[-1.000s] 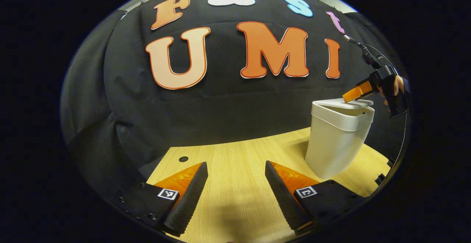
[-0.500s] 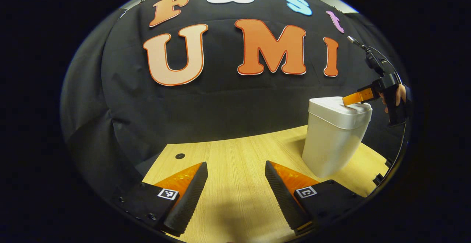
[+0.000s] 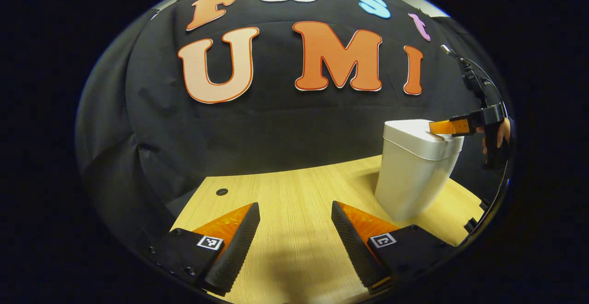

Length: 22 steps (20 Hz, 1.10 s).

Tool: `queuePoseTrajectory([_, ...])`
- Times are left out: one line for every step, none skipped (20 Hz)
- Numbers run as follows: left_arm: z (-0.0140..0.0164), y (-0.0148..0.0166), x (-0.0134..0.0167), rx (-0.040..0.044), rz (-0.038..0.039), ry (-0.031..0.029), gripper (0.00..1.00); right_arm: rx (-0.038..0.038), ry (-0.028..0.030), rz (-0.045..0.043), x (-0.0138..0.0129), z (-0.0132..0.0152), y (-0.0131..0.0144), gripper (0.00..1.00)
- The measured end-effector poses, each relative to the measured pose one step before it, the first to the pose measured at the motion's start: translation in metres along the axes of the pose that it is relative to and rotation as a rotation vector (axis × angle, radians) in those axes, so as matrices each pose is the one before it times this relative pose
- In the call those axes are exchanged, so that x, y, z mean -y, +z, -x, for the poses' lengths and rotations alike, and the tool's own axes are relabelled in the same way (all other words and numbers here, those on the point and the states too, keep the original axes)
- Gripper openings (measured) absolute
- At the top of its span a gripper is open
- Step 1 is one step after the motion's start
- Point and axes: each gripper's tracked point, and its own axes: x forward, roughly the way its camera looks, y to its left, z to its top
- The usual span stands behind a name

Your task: Press the lid of the desktop garbage bin to open it, pick up the crumpled paper on the desktop and throw it into the bin, then pick up the pop can on the desktop and drop it into the bin, and finally close the garbage bin lid.

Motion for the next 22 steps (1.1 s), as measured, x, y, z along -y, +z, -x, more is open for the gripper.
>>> queuePoseTrajectory([-0.00075, 0.00018, 0.00134, -0.00094, -0.00111, -0.00106, 1.0, 0.00135, 0.00421, -0.00428, 0.00097, 0.00099, -0.00155, 0.74])
queuePoseTrajectory([0.00045, -0.00021, 0.00166, -0.00015, -0.00221, -0.00281, 1.0, -0.00308, 0.00653, -0.00578, -0.00059, -0.00021, -0.00003, 0.72])
queuePoseTrajectory([-0.00037, 0.00118, 0.00248, 0.00265, -0.00288, -0.00397, 1.0, -0.0045, 0.00466, -0.00817, 0.00008, 0.00023, -0.0017, 0.72])
queuePoseTrajectory([-0.00048, 0.00115, 0.00099, 0.00226, -0.00299, -0.00282, 1.0, -0.00202, 0.00048, -0.00235, -0.0005, 0.00116, -0.0004, 0.71])
queuePoseTrajectory([-0.00019, 0.00185, 0.00126, 0.00308, -0.00202, -0.0033, 1.0, 0.00551, -0.00219, 0.00472, 0.00009, 0.00074, 0.00033, 0.7])
queuePoseTrajectory([0.00024, -0.00011, 0.00185, 0.00083, -0.00199, -0.00221, 1.0, -0.00255, -0.00256, 0.00403, -0.00022, 0.00091, -0.00133, 0.69])
queuePoseTrajectory([0.00011, -0.00001, 0.00096, -0.00154, -0.00177, -0.00409, 1.0, 0.00214, -0.0011, -0.00613, -0.00099, 0.00118, 0.00072, 0.69])
queuePoseTrajectory([-0.00012, 0.0016, 0.00054, 0.0041, -0.00317, -0.00203, 1.0, -0.00585, 0.00162, 0.00182, -0.00165, 0.00171, -0.00221, 0.66])
queuePoseTrajectory([-0.00004, 0.00256, -0.00081, 0.00561, -0.00181, -0.00087, 1.0, -0.00222, 0.0025, -0.00325, -0.00063, 0.00221, -0.0012, 0.64])
queuePoseTrajectory([-0.00018, 0.00075, 0.00078, 0.00337, -0.00142, -0.00169, 0.99, -0.00101, 0.00286, -0.00133, -0.00001, 0.00076, 0.00052, 0.62])
queuePoseTrajectory([-0.00007, 0.00172, -0.00113, 0.00475, -0.00156, 0.00165, 0.99, -0.00466, 0.00309, -0.00197, 0.00039, -0.0007, -0.00028, 0.61])
queuePoseTrajectory([-0.00023, 0.00033, -0.00069, 0.00068, -0.00043, -0.00023, 0.96, -0.00639, -0.00024, -0.00913, -0.00064, 0.00013, -0.00108, 0.61])
queuePoseTrajectory([0.00046, 0.00064, -0.0002, 0.00201, 0.00002, -0.00049, 0.96, -0.00348, -0.00116, 0.00041, -0.00031, -0.0005, 0.00031, 0.61])
queuePoseTrajectory([-0.00091, -0.00031, -0.00029, 0.0008, 0.00223, -0.00137, 0.99, -0.00424, -0.00269, -0.00048, 0.00031, 0.00003, -0.00201, 0.61])
queuePoseTrajectory([0.00035, 0.00003, 0.00073, -0.00198, 0.00349, -0.00434, 0.99, -0.0032, -0.00143, -0.00288, 0.00028, 0.00101, 0.00018, 0.62])
queuePoseTrajectory([0.00054, -0.00031, 0.0007, 0.00189, 0.00263, -0.00335, 1.0, -0.00708, 0.00096, -0.0055, 0.00009, -0.00028, -0.00214, 0.61])
queuePoseTrajectory([-0.0001, 0.00068, 0.00015, 0.00129, 0.00188, -0.00052, 1.0, 0.00399, 0.00823, -0.0173, -0.00192, 0.00093, 0.00101, 0.57])
queuePoseTrajectory([0.00021, 0.0, -0.00047, 0.00284, 0.00029, -0.00092, 1.0, 0.012, 0.00507, -0.00769, -0.00001, 0.00168, -0.00027, 0.59])
queuePoseTrajectory([-0.00008, 0.00089, -0.00173, 0.00093, 0.00012, 0.0017, 0.97, 0.00821, 0.00228, 0.00713, -0.00014, -0.00087, 0.00164, 0.55])
queuePoseTrajectory([-0.00002, -0.00118, -0.00112, -0.00159, 0.00138, 0.00084, 0.99, 0.00501, 0.00042, 0.00898, 0.00038, 0.00061, 0.00133, 0.53])
queuePoseTrajectory([0.00061, 0.00064, -0.00046, 0.0, 0.00085, -0.00099, 0.97, 0.00923, 0.00153, 0.02159, -0.00059, 0.00063, 0.00086, 0.53])
queuePoseTrajectory([0.00119, 0.00159, -0.0016, 0.00357, -0.00199, 0.00179, 1.0, 0.00944, -0.00051, 0.02155, -0.00069, -0.00014, 0.00087, 0.52])
